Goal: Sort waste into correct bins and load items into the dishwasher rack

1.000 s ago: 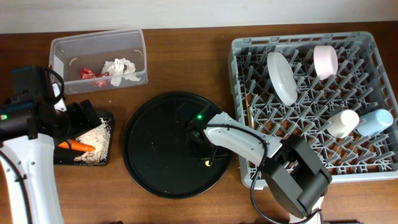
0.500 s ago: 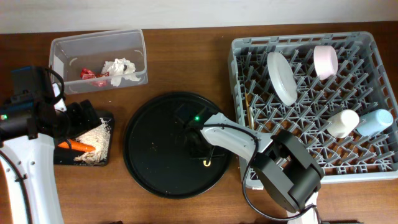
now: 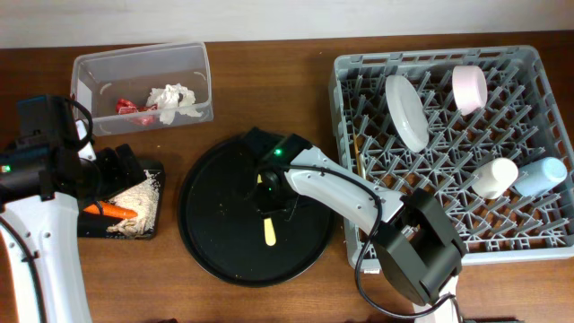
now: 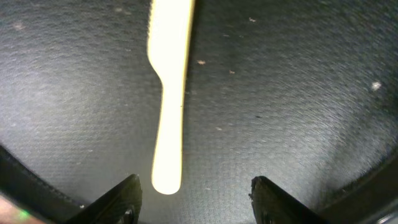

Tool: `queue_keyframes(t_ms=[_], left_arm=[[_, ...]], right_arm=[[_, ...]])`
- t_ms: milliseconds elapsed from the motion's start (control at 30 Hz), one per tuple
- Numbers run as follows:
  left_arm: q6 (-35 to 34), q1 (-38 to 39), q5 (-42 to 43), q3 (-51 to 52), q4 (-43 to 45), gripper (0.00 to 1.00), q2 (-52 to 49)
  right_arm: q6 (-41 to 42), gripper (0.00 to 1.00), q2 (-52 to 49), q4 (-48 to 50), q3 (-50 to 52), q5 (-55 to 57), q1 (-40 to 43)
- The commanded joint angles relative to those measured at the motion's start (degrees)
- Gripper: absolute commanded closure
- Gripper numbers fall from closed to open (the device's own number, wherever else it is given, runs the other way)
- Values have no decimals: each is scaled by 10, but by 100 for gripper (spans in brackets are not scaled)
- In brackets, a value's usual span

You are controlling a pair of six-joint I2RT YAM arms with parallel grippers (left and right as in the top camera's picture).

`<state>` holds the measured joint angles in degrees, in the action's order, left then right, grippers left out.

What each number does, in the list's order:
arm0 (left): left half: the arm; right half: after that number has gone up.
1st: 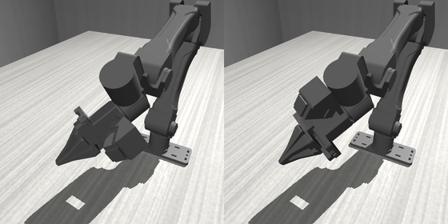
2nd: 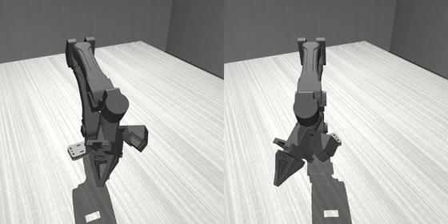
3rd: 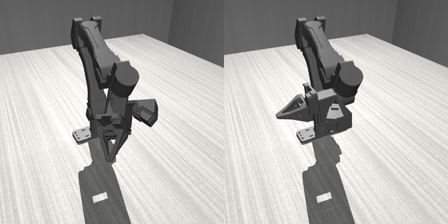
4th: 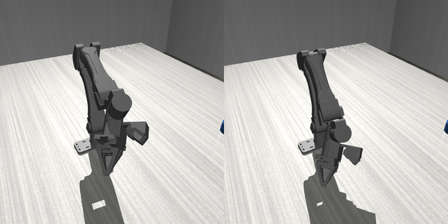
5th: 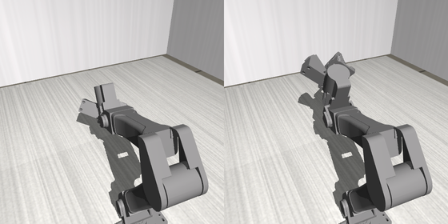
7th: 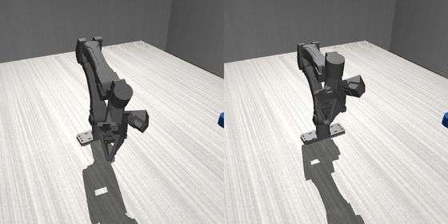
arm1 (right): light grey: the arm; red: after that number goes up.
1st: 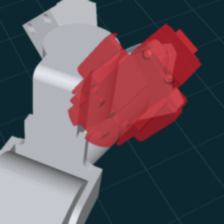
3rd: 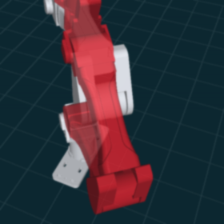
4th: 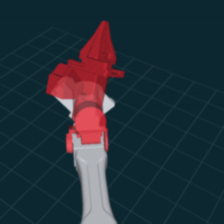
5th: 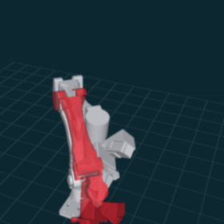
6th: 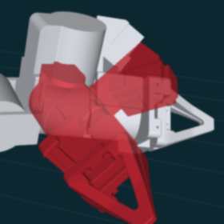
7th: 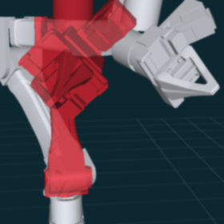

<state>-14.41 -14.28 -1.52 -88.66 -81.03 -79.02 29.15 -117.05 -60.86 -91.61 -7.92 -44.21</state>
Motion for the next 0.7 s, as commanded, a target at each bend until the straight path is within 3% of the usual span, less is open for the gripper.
queue_keyframes(t_ms=[0,233,333,433,533,667], left_arm=[[-1,-2,2,0,-1,1,2],[-1,-2,2,0,-1,1,2],[-1,-2,2,0,-1,1,2],[-1,-2,2,0,-1,1,2],[-1,-2,2,0,-1,1,2],[-1,-1,2,0,0,1,2]], right_arm=[[-13,39,1,18,-3,-21,-7],[29,43,-96,17,-2,9,-70],[44,73,-117,17,7,12,-75],[44,83,-117,15,7,22,-75],[44,89,-115,6,6,22,-75],[37,88,-107,2,5,-4,-76]])
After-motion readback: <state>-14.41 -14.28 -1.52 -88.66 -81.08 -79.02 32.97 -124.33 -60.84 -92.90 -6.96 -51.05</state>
